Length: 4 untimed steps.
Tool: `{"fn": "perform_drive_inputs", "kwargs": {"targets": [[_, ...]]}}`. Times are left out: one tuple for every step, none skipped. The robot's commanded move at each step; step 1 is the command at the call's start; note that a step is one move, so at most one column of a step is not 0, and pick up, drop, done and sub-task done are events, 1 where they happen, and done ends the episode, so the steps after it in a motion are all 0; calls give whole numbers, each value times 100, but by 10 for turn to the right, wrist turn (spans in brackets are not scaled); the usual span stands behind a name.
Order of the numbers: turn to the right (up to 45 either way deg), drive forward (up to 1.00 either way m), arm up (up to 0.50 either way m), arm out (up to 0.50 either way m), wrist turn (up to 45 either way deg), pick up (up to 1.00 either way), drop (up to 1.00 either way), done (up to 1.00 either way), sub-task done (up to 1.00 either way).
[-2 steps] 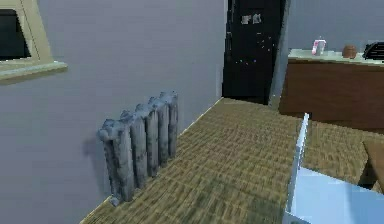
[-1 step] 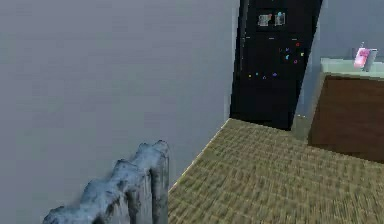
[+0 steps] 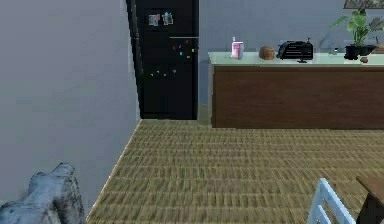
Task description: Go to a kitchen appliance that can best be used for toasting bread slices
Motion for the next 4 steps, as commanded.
{"fn": "perform_drive_inputs", "kwargs": {"targets": [[0,100,0,0,0,0,0,0,0],[120,0,0,0,0,0,0,0,0],[0,5,0,0,0,0,0,0,0],[240,0,0,0,0,0,0,0,0]]}}
